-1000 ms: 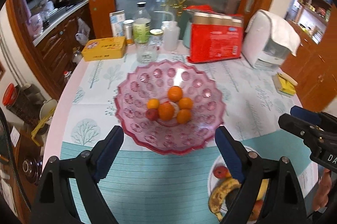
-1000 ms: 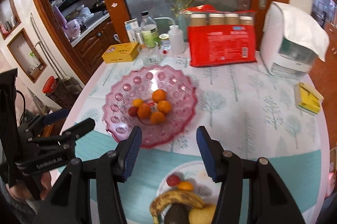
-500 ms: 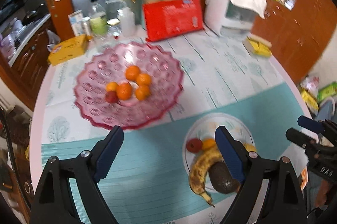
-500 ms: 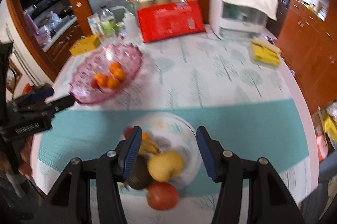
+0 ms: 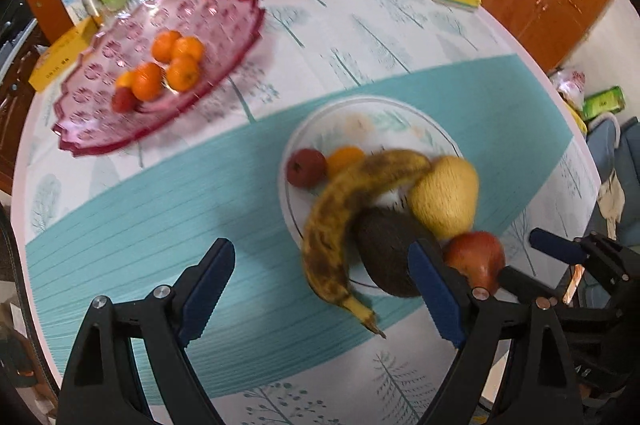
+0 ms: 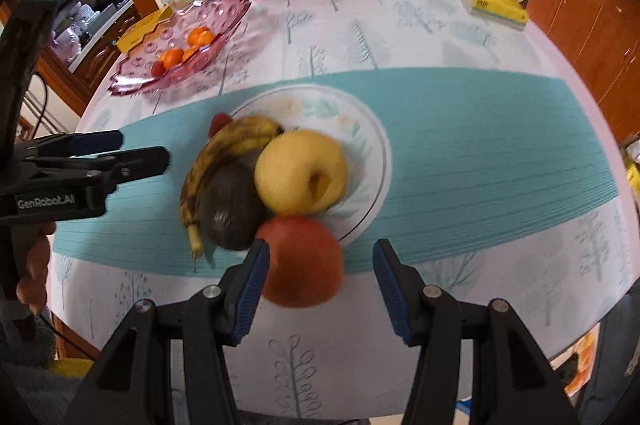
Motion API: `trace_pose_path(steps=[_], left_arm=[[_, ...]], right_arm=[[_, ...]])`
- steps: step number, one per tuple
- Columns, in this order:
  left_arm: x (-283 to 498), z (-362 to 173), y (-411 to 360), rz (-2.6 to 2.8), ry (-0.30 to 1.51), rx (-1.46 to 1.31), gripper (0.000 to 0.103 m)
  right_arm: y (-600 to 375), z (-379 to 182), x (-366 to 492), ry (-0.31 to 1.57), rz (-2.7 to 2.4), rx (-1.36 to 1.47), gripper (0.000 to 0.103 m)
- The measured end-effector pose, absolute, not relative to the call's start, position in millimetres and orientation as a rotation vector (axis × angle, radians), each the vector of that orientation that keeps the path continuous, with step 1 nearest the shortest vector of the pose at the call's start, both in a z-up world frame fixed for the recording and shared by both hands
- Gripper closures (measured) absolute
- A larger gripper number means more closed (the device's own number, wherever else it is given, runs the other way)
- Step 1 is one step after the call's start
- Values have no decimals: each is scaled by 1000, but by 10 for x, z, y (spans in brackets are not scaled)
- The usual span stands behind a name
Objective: Organize fruits
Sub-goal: 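Grasp the red apple with the right gripper while the left gripper grasps the avocado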
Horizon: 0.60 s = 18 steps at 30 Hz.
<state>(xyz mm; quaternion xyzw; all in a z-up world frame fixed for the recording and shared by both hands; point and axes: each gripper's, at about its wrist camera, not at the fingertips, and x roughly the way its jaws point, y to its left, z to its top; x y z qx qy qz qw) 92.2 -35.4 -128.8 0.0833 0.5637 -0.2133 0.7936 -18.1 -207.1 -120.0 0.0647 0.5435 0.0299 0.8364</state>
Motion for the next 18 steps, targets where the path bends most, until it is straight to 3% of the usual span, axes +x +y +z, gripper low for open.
trace_pose_path(steps=[9, 18], left_arm=[[809, -1478, -396, -471, 1259, 205, 15], [803, -1530, -438, -469, 1282, 188, 15]], right_arm=[[-2013, -1469, -142, 1163, 94, 178, 48], [-2009, -1588, -57, 1148, 135, 192, 39]])
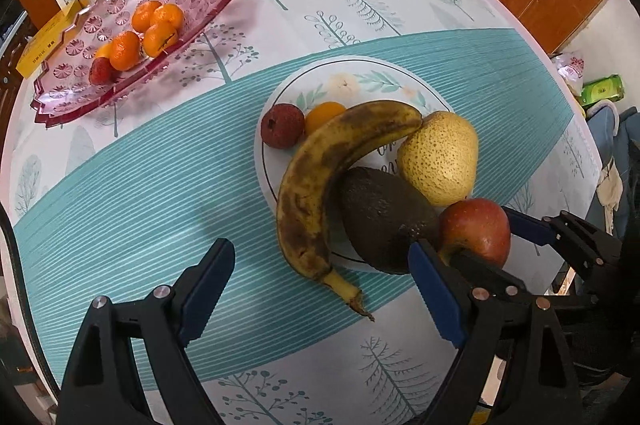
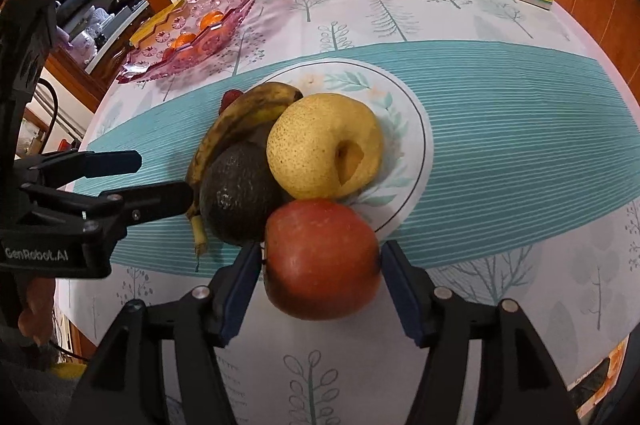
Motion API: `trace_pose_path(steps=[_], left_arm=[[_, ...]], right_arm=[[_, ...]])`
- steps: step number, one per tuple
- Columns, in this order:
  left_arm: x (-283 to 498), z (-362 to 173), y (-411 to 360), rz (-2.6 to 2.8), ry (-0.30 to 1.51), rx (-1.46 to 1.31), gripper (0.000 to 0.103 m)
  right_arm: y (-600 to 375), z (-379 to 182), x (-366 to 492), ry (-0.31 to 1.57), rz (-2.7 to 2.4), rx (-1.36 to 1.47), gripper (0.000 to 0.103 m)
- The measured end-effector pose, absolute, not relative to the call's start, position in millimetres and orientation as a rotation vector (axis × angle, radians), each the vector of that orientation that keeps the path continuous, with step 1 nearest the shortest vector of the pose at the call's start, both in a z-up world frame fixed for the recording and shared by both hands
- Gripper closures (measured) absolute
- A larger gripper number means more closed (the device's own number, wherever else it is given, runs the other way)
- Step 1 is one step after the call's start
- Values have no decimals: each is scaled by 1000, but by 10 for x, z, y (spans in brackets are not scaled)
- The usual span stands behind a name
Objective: Organize fruits
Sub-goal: 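Grasp the red apple with the right gripper while the left gripper grasps the avocado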
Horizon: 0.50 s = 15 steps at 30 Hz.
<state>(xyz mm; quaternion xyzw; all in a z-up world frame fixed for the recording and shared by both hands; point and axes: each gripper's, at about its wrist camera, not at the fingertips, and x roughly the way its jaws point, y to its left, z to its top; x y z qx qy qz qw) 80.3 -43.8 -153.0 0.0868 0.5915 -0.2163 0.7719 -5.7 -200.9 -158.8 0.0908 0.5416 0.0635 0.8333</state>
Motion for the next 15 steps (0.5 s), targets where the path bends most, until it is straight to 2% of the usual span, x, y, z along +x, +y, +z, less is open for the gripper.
trace_pose_path(steps=[15], left_arm=[[802, -1607, -625, -490, 1324, 184, 15]], right_arm=[[-2133, -1690, -141, 1125, 126, 194, 40]])
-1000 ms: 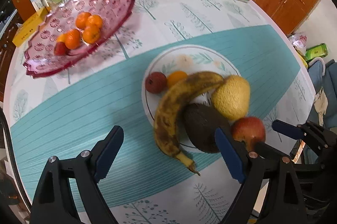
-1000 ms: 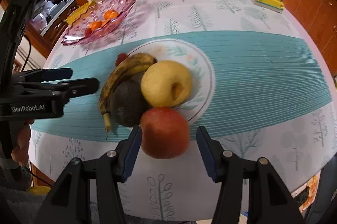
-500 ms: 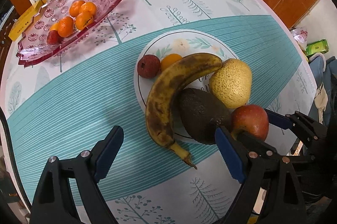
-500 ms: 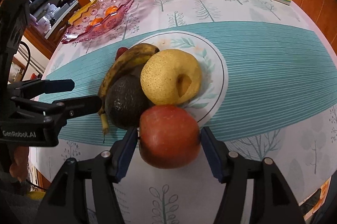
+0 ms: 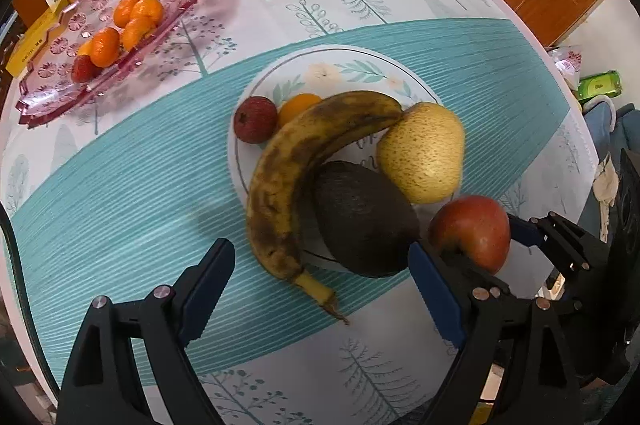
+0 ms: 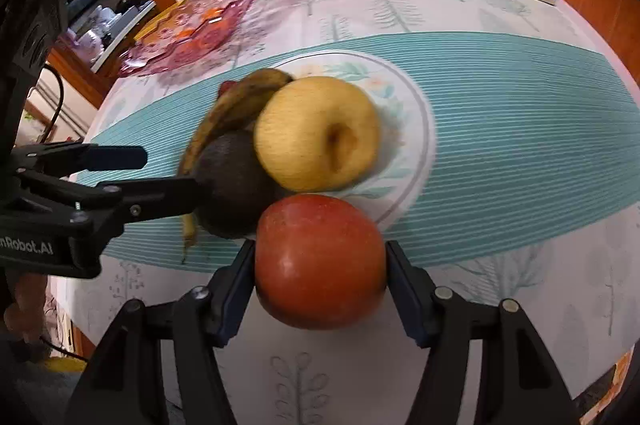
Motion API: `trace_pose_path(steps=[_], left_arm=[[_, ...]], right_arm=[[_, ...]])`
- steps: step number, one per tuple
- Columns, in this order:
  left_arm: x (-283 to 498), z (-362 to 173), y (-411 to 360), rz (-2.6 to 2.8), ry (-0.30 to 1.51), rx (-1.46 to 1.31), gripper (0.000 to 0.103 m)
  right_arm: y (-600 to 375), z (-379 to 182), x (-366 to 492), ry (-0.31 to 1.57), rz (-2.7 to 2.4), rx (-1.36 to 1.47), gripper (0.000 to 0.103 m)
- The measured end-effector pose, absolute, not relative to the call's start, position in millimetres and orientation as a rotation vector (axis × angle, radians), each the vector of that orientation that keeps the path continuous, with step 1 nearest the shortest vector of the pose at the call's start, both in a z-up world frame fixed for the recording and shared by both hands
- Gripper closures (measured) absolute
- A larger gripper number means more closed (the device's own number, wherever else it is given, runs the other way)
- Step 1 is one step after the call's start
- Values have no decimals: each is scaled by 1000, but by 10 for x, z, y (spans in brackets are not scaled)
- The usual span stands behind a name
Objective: Organize fruits
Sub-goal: 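Grasp the red apple with the right gripper while the left gripper grasps the avocado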
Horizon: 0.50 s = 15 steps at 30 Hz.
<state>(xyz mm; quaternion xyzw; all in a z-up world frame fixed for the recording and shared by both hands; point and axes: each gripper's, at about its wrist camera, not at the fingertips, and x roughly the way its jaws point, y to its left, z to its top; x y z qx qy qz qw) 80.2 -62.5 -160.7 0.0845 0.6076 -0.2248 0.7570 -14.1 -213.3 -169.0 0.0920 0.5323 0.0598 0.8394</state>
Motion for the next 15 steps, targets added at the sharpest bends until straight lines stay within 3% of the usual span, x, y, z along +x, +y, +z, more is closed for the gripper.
trace_pose_path(steps=[6, 9, 13, 15], left_arm=[[787, -1650, -781, -523, 1343, 178, 17], [799, -1680, -867, -530, 1363, 170, 23], [825, -1760, -982, -508, 1395, 181, 41], [838, -1794, -1014, -479, 1399, 192, 42]], right_arm=[[-2355, -1680, -152, 1123, 60, 199, 40], [-2412, -1681, -162, 1122, 51, 205, 40], [-2468, -1679, -196, 1120, 40, 220, 40], [-2489, -1677, -213, 1120, 37, 222, 40]])
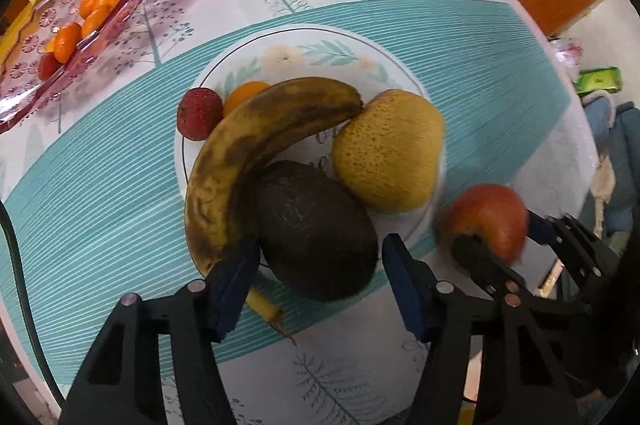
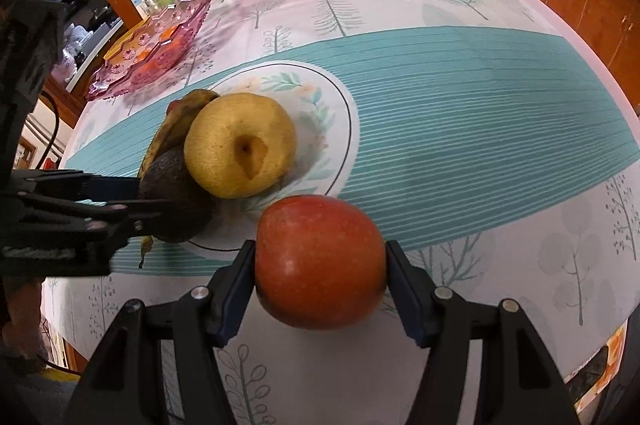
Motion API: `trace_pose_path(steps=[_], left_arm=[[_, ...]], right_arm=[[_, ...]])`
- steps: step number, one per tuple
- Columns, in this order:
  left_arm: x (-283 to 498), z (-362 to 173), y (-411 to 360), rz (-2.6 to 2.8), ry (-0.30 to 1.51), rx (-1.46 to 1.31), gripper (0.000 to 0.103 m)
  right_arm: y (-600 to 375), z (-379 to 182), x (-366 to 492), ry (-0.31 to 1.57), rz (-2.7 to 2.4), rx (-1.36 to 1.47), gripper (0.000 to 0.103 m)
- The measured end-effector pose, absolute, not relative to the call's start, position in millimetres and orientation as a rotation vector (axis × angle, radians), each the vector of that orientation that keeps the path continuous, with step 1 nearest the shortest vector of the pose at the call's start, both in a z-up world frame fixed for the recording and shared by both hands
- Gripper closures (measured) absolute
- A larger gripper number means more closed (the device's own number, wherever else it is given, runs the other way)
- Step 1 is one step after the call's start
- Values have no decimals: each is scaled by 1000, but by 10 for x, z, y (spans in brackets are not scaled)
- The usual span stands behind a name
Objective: Organize fruits
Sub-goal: 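Grasp the red apple with the right gripper while the left gripper grasps the avocado, then carry the avocado and apple into the pink glass bowl and open both grippers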
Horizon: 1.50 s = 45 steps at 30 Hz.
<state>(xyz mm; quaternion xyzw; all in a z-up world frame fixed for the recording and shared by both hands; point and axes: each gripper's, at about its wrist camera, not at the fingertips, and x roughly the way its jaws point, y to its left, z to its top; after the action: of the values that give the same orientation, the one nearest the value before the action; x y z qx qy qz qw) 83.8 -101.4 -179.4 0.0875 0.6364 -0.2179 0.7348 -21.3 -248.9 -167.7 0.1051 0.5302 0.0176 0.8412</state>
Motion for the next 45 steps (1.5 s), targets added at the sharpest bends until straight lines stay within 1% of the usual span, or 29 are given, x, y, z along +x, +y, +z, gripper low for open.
trace_pose_path(steps=[7, 12, 23, 33, 40, 45], left_arm=[[894, -1887, -1066, -434, 1427, 193, 42], [942, -2050, -1137, -415, 1464, 206, 43], [783, -2015, -1052, -470, 1465, 193, 45], [648, -1650, -734, -509, 1395, 139, 45], [611, -1220, -311, -490, 1326, 68, 45], [575, -945, 5, -468, 1235, 46, 45]], right_arm=[[-2525, -1678, -237, 1119, 37, 232, 40], [-2519, -1676, -229, 1118, 38, 224, 40], [-2509, -1665, -220, 1131, 34, 227, 40], [-2335, -1500, -226, 1120, 57, 226, 41], [-2079, -1140, -238, 1071, 110, 186, 41], [-1857, -824, -190, 1023, 164, 152, 41]])
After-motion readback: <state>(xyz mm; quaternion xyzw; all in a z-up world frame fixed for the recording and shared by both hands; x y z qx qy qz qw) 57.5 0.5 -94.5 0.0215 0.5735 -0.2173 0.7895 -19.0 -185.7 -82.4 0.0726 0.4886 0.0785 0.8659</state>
